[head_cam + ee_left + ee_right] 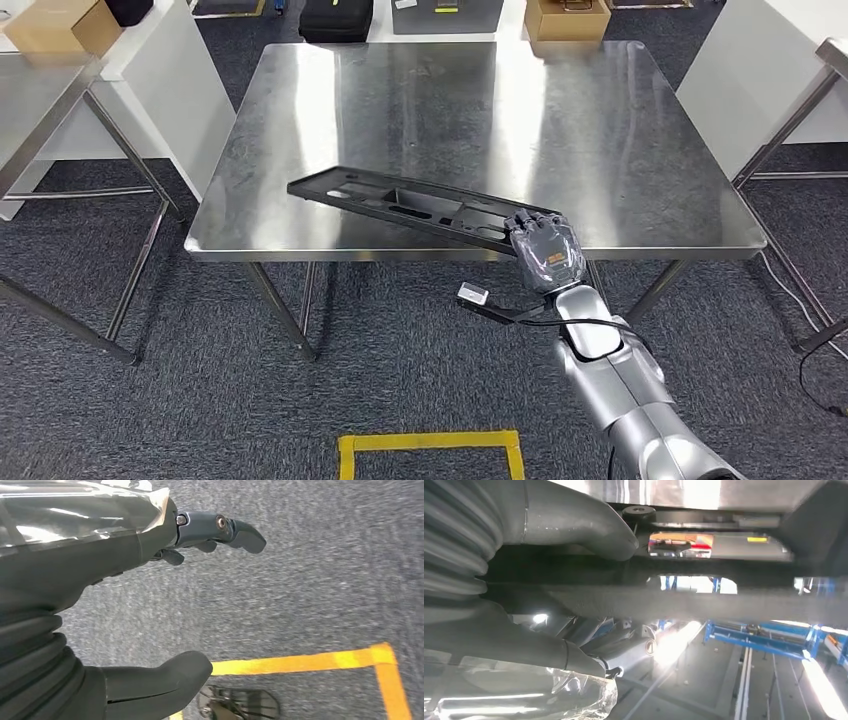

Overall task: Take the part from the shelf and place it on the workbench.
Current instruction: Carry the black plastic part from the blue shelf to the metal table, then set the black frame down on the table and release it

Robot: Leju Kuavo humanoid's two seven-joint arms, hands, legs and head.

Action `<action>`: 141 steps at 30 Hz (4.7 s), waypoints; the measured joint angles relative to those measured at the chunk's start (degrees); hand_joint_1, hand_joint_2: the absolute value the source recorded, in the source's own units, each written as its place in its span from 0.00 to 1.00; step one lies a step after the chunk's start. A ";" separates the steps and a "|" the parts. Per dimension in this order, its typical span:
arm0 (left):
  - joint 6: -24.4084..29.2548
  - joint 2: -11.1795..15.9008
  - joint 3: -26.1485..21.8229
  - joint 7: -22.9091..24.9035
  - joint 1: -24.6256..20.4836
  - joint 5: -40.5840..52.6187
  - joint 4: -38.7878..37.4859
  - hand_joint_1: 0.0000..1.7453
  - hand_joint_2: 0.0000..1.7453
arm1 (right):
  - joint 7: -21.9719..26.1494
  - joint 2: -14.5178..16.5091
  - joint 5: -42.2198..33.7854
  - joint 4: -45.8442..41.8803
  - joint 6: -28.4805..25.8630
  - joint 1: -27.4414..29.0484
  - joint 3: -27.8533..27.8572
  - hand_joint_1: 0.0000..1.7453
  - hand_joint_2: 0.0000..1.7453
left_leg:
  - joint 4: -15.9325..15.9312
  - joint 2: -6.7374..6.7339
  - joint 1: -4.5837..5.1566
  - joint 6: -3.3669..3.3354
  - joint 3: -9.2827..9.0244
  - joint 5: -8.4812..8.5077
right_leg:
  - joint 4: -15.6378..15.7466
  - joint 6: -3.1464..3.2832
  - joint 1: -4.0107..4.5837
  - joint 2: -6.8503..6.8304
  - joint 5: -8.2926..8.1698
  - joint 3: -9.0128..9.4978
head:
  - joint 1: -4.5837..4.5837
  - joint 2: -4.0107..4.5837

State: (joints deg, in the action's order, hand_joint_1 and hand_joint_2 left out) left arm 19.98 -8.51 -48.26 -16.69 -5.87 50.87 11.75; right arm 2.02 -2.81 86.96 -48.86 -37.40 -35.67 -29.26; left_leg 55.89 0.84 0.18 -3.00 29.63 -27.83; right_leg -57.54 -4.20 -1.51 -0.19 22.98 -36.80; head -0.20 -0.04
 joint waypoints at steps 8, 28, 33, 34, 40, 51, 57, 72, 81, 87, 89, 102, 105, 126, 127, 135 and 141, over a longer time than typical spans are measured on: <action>0.08 0.13 -0.08 -0.11 -0.08 -0.32 0.00 0.00 1.00 | -0.03 0.42 0.03 -0.44 0.22 0.06 -0.08 1.00 1.00 | 14.24 -0.62 -0.80 2.40 8.78 -4.44 | 0.59 4.29 -0.12 0.35 1.47 2.43 | -0.50 0.00; 0.07 -0.10 -0.58 -0.68 0.28 -0.46 -0.02 0.00 1.00 | -0.01 0.56 0.05 -1.02 0.39 0.46 0.02 1.00 1.00 | -1.56 -0.03 0.40 -1.55 1.65 3.17 | -7.64 1.00 0.47 0.58 4.91 -2.23 | -0.05 -0.01; 0.20 -0.11 -0.69 -0.57 0.20 -0.38 -0.02 0.00 1.00 | 0.04 0.27 0.03 -1.03 0.43 0.43 0.08 1.00 1.00 | 0.45 0.05 0.68 -0.01 1.07 0.41 | 1.19 2.97 0.56 0.25 -0.01 1.15 | 0.04 -0.01; 0.23 -0.05 -0.70 -0.56 0.20 -0.38 -0.01 0.00 1.00 | 0.04 0.24 0.03 -1.06 0.43 0.44 0.11 1.00 1.00 | 1.06 -0.04 0.57 0.25 1.24 0.21 | 1.26 3.41 0.41 0.34 -0.02 1.45 | -0.07 -0.01; 0.20 0.00 -0.72 -1.13 0.26 -0.32 -0.01 0.00 1.00 | -0.03 0.25 0.04 -1.04 0.42 0.78 0.07 1.00 1.00 | 15.85 -0.56 -0.80 2.43 11.68 -4.48 | 1.37 4.84 0.29 0.44 1.76 3.86 | -0.50 -0.01; 9.59 -0.35 -0.71 -8.75 0.14 1.09 0.09 0.00 1.00 | 0.08 -0.01 0.10 -1.45 0.31 1.49 0.48 1.00 1.00 | -1.13 -0.71 -0.11 -0.48 6.13 6.59 | 2.04 3.01 0.71 0.71 4.73 6.95 | -0.69 -0.01; 10.54 -1.04 -0.72 -9.21 -0.04 1.29 0.09 0.00 1.00 | 0.26 -0.75 0.09 -1.61 0.29 1.98 0.70 1.00 1.00 | -2.14 -0.58 -0.24 -1.27 4.56 6.06 | -14.60 2.62 0.45 0.56 9.64 -3.24 | -0.30 -0.01; 11.22 -1.29 -0.72 -9.04 0.17 1.56 0.04 0.00 1.00 | 1.72 -1.09 -0.12 -0.62 -0.08 1.67 0.84 1.00 1.00 | 18.35 -0.68 -0.99 2.26 13.36 -5.11 | -0.49 3.43 -0.15 0.40 2.24 2.38 | -0.54 -0.01; 11.16 -1.09 -0.72 -9.26 -0.14 1.93 0.03 0.00 1.00 | 1.85 -1.01 -0.30 1.33 -0.52 0.33 0.92 1.00 1.00 | 1.73 -0.83 0.05 -0.43 5.14 2.68 | 0.05 2.45 0.47 0.56 2.36 2.83 | -0.56 -0.01; 11.38 -1.25 -0.74 -9.47 -0.14 1.96 0.03 0.00 1.00 | 1.84 -1.03 -0.27 2.42 -1.15 0.34 1.02 1.00 1.00 | 0.10 -0.83 0.03 -1.43 4.17 3.57 | -15.76 2.75 0.66 0.38 8.87 -5.01 | -0.04 -0.01; 11.54 -1.31 -0.74 -9.56 -0.10 1.96 0.03 0.00 1.00 | 1.69 -1.03 -0.24 2.73 -1.28 0.46 1.02 1.00 1.00 | 0.29 -0.66 0.04 -1.31 4.17 3.45 | -13.81 1.76 0.60 0.36 7.40 -4.13 | 0.00 -0.01; 11.84 -1.26 -0.80 -9.80 -0.07 1.40 0.03 0.00 1.00 | 1.63 -1.44 -0.28 2.96 -1.50 0.16 1.58 1.00 1.00 | 14.52 -0.58 -0.56 2.05 10.84 -4.38 | 0.17 3.62 -0.14 0.28 2.33 3.20 | -0.55 -0.01; 11.29 -1.26 -0.84 -9.64 -0.02 1.29 0.03 0.00 1.00 | 1.74 -1.43 -0.28 2.96 -1.40 0.22 1.58 1.00 1.00 | 16.28 -0.67 -1.06 2.37 12.17 -3.28 | 0.15 3.58 -0.16 0.30 2.36 3.26 | -0.58 -0.01; 10.40 -1.13 -0.98 -10.59 -0.11 1.26 0.03 0.00 1.00 | 2.07 -1.42 -0.35 2.95 -1.24 -0.25 1.72 1.00 1.00 | 1.91 -0.35 0.30 0.25 4.55 2.11 | 0.10 2.22 0.66 0.20 2.19 2.77 | 0.06 -0.01; 10.55 -1.12 -1.01 -10.75 -0.09 1.26 0.03 0.00 1.00 | 2.09 -1.44 -0.36 2.96 -1.24 -0.26 1.73 1.00 1.00 | 1.96 -0.37 0.21 0.38 4.57 2.07 | 0.12 2.54 0.50 0.23 2.10 2.72 | 0.03 -0.01; 11.34 -1.08 -1.72 -11.05 -0.04 1.24 0.03 0.00 1.00 | 2.25 -1.43 -0.41 3.08 -1.34 -0.27 1.73 1.00 1.00 | 17.30 -0.66 -0.90 2.43 12.20 -4.68 | 0.29 3.69 0.04 0.29 1.91 2.88 | -0.58 -0.01; 11.40 -0.86 -1.81 -11.08 -0.19 1.24 0.03 0.00 1.00 | 2.19 -1.35 -0.27 3.09 -1.84 -0.59 1.72 1.00 1.00 | 2.07 -0.68 -0.13 0.55 4.85 1.62 | 0.49 3.11 0.45 0.37 1.82 2.85 | -0.55 -0.01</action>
State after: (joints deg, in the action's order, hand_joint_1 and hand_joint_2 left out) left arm 31.38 -9.37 -50.07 -27.77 -6.07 52.11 11.78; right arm 4.20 -4.17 86.70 -45.77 -39.24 -36.26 -27.54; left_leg 57.96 0.16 0.04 -2.45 34.49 -26.21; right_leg -57.06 -1.08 -1.06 0.18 24.80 -33.95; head -0.75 -0.04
